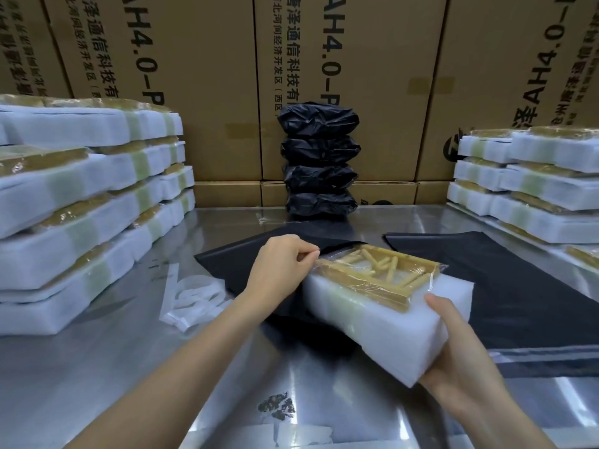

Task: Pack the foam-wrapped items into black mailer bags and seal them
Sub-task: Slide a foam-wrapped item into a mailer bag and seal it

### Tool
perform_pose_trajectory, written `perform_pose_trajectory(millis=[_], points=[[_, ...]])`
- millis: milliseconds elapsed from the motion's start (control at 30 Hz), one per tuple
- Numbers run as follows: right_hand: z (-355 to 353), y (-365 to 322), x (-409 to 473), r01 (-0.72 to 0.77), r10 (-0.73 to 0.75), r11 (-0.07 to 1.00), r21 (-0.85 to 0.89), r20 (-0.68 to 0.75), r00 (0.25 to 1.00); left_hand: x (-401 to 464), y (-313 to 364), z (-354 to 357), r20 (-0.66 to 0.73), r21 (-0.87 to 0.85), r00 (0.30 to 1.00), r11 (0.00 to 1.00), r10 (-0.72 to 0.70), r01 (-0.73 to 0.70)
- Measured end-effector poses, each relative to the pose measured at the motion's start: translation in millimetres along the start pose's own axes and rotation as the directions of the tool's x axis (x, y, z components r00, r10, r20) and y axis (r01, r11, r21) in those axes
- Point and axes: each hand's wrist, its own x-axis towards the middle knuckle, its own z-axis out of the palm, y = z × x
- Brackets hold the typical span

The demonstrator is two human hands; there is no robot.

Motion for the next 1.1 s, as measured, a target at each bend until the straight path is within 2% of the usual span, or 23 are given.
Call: perform_pose_trajectory(millis=[67, 267, 533, 667, 833, 933, 1100], points=[[1.5, 2.1, -0.2, 0.016, -0.016, 1.0, -0.022, -0.009, 1.0, 1.8, 5.4, -4.6, 0.007, -0.057, 0.999, 0.998, -0.04, 0.04], [8.9, 8.8, 4.3, 0.018, -0.017, 1.0, 0.016, -0.078, 0.997, -7.9, 39.5, -6.3, 0.158, -0.004, 0.986, 0.998, 0.06, -0.06], [8.4, 12.7, 5.4, 0.078, -0.067, 0.994, 0.075, -0.13, 0.989, -12.1, 43.3, -22.1, 0.175, 0.102, 0.982, 0.99, 0.075, -0.094], [15.1, 22.3, 3.1, 0.082, -0.079, 0.996, 0.034, -0.08, 0.994, 10.3, 48.1, -3.8, 0.099, 0.318, 0.993, 0.944, 0.059, -0.087], [18.6, 32.8, 3.0, 0.054, -0.052, 0.998, 0.037, -0.069, 0.996, 34.1, 53.1, 16.1, 0.201, 0.53, 0.98, 0.841, 0.004, -0.112], [18.1, 35.1, 3.5, 0.041, -0.037, 0.998, 0.056, -0.07, 0.997, 37.5, 62.3, 23.7, 0.234, 0.558, 0.967, 0.801, 0.099, -0.217], [17.0, 26.5, 6.8, 0.051, -0.046, 0.993, 0.106, -0.045, 0.998, 18.4, 89.0, 29.7, 0.229, 0.367, 0.912, 0.838, 0.34, -0.404]])
